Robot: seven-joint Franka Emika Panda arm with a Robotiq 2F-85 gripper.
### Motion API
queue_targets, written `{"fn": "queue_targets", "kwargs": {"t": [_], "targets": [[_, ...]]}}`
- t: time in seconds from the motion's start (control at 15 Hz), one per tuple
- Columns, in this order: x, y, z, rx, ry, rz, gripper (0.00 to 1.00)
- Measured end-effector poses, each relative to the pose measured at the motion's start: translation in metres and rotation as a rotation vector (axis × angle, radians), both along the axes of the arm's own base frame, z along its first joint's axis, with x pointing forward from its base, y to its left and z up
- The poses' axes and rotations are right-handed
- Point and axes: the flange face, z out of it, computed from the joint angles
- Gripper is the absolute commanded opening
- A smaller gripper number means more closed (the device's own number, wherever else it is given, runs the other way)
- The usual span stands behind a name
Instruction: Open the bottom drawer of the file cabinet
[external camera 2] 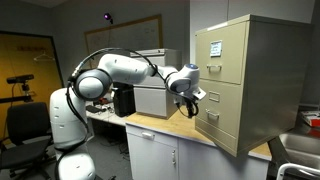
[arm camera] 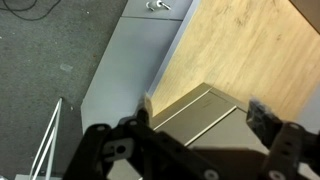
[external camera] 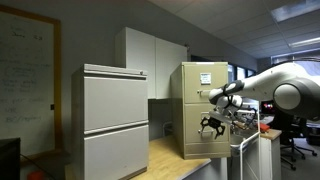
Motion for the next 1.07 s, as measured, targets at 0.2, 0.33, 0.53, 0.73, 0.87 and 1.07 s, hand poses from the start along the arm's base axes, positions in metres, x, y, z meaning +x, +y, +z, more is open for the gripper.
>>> {"fn": "queue_targets", "kwargs": {"t": [0.2,0.33,0.53,0.73,0.87,1.07], "targets": [[0.008,-0.026,0.000,0.008,-0.002,-0.095,1.00],[0.014,-0.040,-0.003,0.016,-0.001,-0.169,1.00],[0.022,-0.056,-0.010,0.037,0.000,-0.268,1.00],[0.029,-0.069,-0.017,0.059,-0.007,-0.361,1.00],[0.032,-0.078,-0.018,0.068,-0.015,-0.425,1.00],[0.033,-0.090,-0.017,0.075,-0.029,-0.516,1.00]]}}
